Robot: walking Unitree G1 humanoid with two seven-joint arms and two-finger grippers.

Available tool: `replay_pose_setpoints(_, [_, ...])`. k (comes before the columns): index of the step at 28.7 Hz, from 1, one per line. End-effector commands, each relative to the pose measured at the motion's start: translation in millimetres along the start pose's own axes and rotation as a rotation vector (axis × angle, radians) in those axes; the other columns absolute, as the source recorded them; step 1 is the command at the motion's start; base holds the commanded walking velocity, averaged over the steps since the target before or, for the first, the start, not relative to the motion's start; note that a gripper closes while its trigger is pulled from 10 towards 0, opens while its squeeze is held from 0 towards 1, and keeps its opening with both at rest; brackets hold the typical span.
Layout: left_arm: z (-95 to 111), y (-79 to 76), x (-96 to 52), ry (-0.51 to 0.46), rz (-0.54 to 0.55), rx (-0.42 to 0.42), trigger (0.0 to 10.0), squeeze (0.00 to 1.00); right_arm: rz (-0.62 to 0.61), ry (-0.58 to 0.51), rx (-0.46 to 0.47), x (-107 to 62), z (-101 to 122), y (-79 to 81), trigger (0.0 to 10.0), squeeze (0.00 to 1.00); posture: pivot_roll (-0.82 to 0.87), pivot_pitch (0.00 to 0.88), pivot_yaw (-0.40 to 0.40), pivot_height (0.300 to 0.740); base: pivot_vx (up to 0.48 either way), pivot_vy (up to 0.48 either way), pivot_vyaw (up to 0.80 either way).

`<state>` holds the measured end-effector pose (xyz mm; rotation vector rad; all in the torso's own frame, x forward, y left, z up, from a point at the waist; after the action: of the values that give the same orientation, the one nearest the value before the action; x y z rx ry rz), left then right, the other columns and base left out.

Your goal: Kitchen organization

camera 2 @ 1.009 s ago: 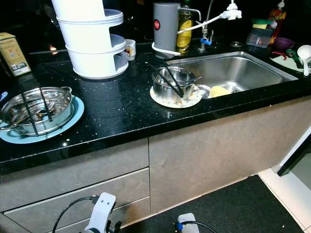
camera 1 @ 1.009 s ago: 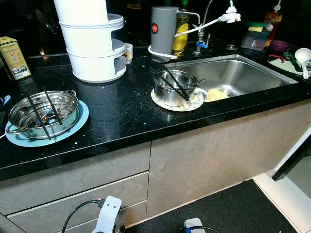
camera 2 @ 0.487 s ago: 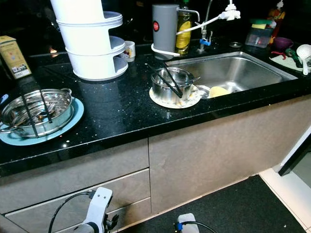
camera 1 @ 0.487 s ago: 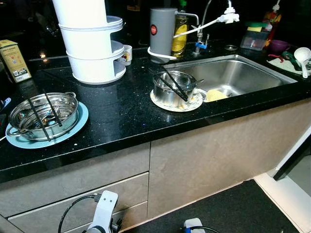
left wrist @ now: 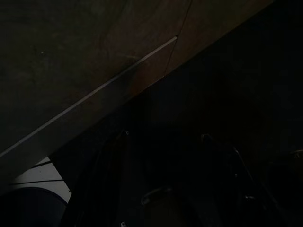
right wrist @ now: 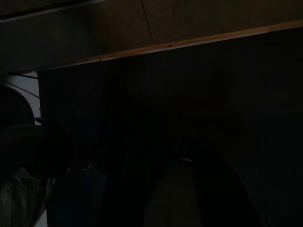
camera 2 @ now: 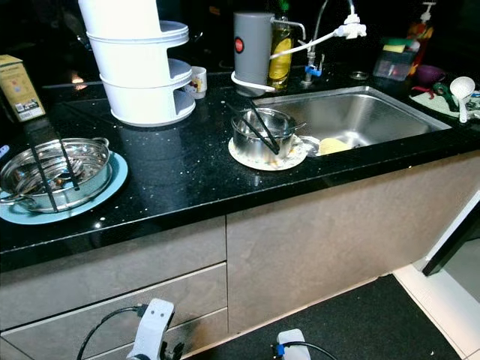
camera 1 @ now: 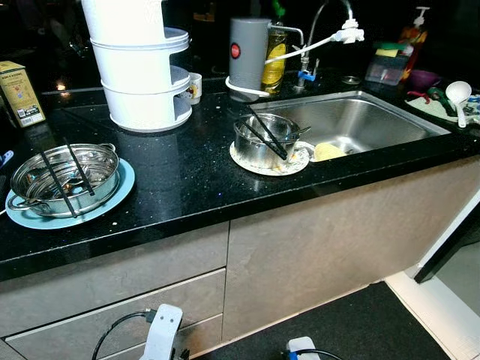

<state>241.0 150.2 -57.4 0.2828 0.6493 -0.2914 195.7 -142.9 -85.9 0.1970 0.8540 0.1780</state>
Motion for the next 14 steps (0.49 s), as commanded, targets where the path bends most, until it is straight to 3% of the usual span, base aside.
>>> replay_pose_setpoints(1, [-8,-0.6,-2.6,0.027,0.003,-0.011,10.0,0.00,-0.002,0.030,0.000,-1.3,-7,-0.5,10.0,0.00,-0.02,0.050,-0.043,0.740,0.000,0.000,0.00])
replay_pose_setpoints(14, [-21,-10.1,-7.8,0.044,-0.014,-0.014,10.0,0.00,-0.025,0.065,-0.004,-7.1,-22,-6.1,10.0,0.00,-0.03,0.072,-0.045,0.740,0.000,0.000,0.00])
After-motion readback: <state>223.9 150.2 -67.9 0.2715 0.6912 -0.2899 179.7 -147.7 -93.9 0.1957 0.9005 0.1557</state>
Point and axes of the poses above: a point about 5 cm out from each wrist's last joint towards the gripper, its own x axis pointing out of the wrist towards the gripper, its own z axis along the axis of the wrist's last joint, y = z × x, the point moved 1 cm from there along x, pointing out of the wrist towards the gripper, and after that the axes turned 12 degrees about x, right-handed, at the moved point
